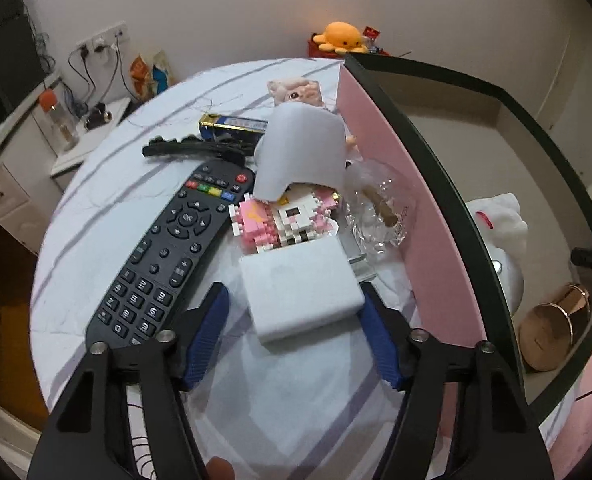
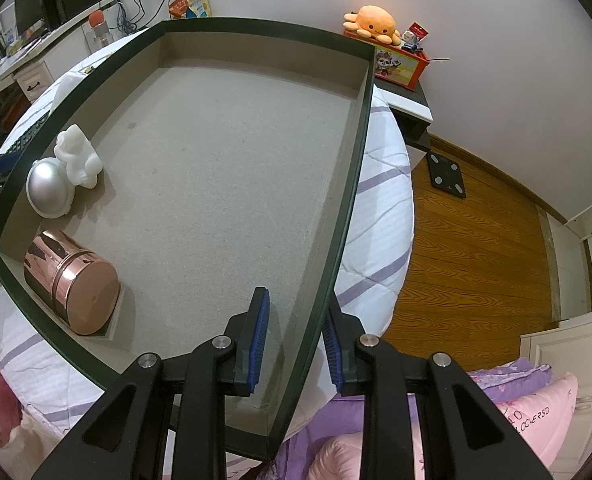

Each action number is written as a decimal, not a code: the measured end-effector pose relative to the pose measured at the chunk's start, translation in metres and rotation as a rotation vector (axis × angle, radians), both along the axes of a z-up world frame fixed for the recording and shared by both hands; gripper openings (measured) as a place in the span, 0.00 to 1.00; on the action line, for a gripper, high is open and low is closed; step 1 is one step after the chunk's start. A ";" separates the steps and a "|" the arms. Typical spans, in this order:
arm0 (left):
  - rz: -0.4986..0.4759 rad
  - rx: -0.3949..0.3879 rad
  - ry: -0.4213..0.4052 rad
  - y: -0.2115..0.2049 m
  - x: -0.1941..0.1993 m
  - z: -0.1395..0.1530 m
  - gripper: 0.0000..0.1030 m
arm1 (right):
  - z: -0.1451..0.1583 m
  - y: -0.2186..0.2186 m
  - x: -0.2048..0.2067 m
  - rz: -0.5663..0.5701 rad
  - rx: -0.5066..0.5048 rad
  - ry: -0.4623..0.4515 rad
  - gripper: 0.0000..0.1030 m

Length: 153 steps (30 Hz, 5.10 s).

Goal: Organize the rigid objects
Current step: 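Return the left gripper to the bed and grasp the white charger plug, then carry the white charger into the box and open the left gripper, then lower the left gripper onto the black TV remote and close on it, then carry the remote into the pink box and open the left gripper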

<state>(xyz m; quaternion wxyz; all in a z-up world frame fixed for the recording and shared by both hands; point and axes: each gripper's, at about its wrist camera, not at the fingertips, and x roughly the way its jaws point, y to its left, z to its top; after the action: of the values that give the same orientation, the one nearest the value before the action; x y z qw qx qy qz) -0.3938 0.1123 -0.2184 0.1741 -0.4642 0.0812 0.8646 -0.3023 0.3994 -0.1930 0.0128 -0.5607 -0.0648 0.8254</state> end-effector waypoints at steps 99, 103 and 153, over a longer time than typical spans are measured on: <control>0.038 -0.077 0.111 -0.071 -0.019 0.021 0.95 | 0.007 0.002 0.020 -0.237 -0.058 0.123 0.10; 0.010 -0.088 0.077 -0.067 -0.034 0.007 0.95 | 0.007 0.000 0.020 -0.260 -0.053 0.126 0.10; -0.065 0.041 -0.014 -0.064 -0.039 0.017 0.43 | 0.008 0.000 0.026 -0.260 -0.066 0.129 0.14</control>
<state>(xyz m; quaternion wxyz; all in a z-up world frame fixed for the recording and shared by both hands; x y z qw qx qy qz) -0.4327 0.0480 -0.2013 0.2120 -0.4636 0.0771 0.8568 -0.2765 0.3992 -0.1851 0.1053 -0.5104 0.0364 0.8527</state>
